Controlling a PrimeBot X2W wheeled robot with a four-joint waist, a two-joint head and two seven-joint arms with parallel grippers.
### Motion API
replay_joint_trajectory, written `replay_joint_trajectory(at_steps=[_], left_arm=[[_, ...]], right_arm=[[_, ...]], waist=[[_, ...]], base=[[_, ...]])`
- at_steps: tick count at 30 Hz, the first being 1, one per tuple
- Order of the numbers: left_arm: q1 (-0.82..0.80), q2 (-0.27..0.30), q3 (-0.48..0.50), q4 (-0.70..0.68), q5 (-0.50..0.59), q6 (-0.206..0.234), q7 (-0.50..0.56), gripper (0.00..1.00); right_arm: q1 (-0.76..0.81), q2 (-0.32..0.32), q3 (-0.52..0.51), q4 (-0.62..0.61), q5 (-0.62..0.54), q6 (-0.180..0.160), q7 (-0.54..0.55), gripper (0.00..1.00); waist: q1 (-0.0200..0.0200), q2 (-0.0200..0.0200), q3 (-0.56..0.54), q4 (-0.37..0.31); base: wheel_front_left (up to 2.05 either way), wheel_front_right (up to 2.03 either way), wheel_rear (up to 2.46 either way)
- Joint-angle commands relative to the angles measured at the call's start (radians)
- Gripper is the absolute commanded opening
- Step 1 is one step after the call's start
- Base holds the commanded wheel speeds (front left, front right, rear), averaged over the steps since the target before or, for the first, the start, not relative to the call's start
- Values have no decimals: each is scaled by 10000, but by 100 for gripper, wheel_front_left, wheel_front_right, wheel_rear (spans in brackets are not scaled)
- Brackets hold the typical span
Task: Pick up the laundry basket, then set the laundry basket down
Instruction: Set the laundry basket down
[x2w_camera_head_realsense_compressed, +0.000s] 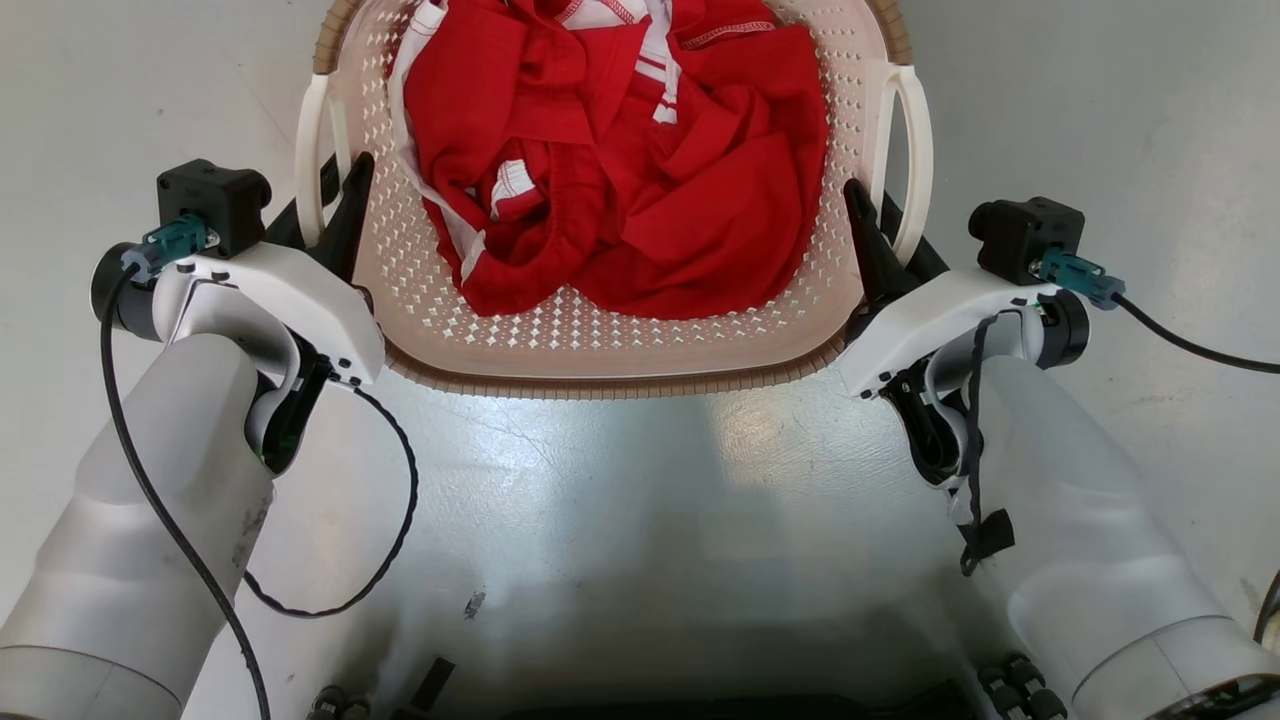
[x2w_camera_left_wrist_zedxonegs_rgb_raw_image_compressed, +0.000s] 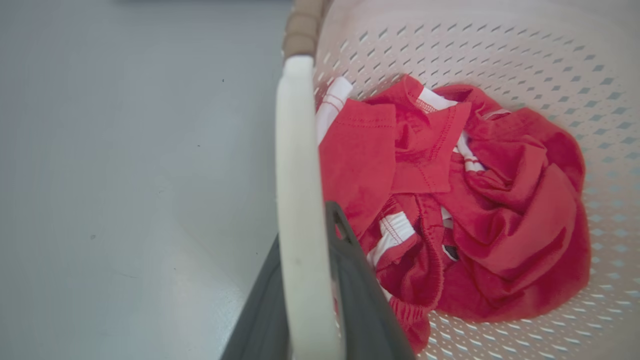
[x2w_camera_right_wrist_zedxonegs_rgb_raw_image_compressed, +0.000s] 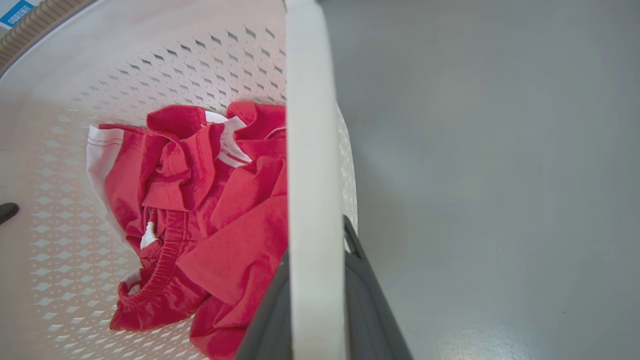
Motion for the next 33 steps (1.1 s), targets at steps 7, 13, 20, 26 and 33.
replay_joint_trajectory(at_steps=[7, 13, 20, 26, 33], left_arm=[[81, 668, 233, -56, 42, -75, -64, 0], [74, 698, 198, -79, 5, -75, -64, 0], [51, 721, 173, -63, 22, -75, -64, 3], [30, 743, 150, -84, 14, -75, -64, 13], [17, 759, 113, -114, -11, -75, -64, 21]], right_arm=[[482, -41, 149, 3, 130, 77, -64, 0], [485, -41, 182, -31, 182, 77, -64, 0], [488, -41, 188, -28, 187, 77, -64, 0], [450, -41, 203, -55, 222, 77, -65, 0], [460, -41, 210, -82, 242, 77, -65, 18]], waist=[[-1, 0, 17, -9], [-1, 0, 45, -29], [-1, 0, 52, -14], [-1, 0, 72, -12], [-1, 0, 101, -10]], base=[[0, 0, 0], [0, 0, 0], [0, 0, 0], [0, 0, 0], [0, 0, 0]])
